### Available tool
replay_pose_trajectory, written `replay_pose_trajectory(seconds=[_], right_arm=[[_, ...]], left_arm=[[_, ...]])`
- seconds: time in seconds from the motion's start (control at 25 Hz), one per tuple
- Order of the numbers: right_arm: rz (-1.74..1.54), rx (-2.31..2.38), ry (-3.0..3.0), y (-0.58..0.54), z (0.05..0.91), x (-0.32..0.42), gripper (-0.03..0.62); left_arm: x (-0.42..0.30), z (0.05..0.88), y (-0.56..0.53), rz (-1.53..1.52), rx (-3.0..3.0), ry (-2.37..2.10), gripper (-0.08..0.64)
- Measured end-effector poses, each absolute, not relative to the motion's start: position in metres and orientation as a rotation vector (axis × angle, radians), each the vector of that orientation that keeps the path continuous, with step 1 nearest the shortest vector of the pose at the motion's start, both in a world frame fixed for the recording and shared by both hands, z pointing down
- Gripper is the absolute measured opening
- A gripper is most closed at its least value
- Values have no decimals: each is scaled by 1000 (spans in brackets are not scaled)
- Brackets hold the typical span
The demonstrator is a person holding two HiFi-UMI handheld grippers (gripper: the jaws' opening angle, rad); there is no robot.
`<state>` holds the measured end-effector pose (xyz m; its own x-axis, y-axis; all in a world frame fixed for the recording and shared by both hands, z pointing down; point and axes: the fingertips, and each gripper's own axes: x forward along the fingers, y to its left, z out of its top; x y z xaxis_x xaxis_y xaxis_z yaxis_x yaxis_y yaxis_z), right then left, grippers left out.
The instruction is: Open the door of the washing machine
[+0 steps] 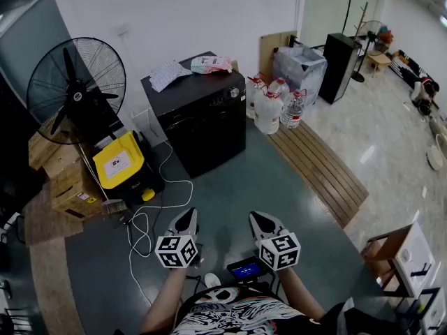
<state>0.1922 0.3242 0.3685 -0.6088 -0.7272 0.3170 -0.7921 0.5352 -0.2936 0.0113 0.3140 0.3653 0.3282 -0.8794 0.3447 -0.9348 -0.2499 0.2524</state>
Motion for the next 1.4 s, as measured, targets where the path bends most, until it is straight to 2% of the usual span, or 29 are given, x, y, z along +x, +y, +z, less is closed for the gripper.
replay_pose_trajectory(seconds=[0.2,0.32,0.56,0.64,0.76,0.8,0.88,1.08,1.4], right_arm=[[584,1254,-2609,320,365,205,2],[506,1202,-2624,318,363,192,2],[601,1156,-2672,296,358,165,3],[508,1089,-2675,293,357,150,3],[462,1114,-2660,275,357,146,5],[492,1145,-2654,266,359,147,6],[538,1176,-2637,245,365,148,67],[488,1175,-2570,176,387,134,134],[585,1247,-2417,15,459,56,143]], left_arm=[[5,369,343,367,2196,-1620,2],[-8,370,356,310,2121,-1725,2],[3,330,317,155,2269,-1715,8],[8,326,304,181,2315,-1704,40],[1,337,283,205,2305,-1738,40],[-5,342,274,196,2282,-1755,45],[-19,355,255,174,2235,-1779,70],[-49,392,187,153,2178,-1776,141],[-114,482,16,294,2240,-1640,143]])
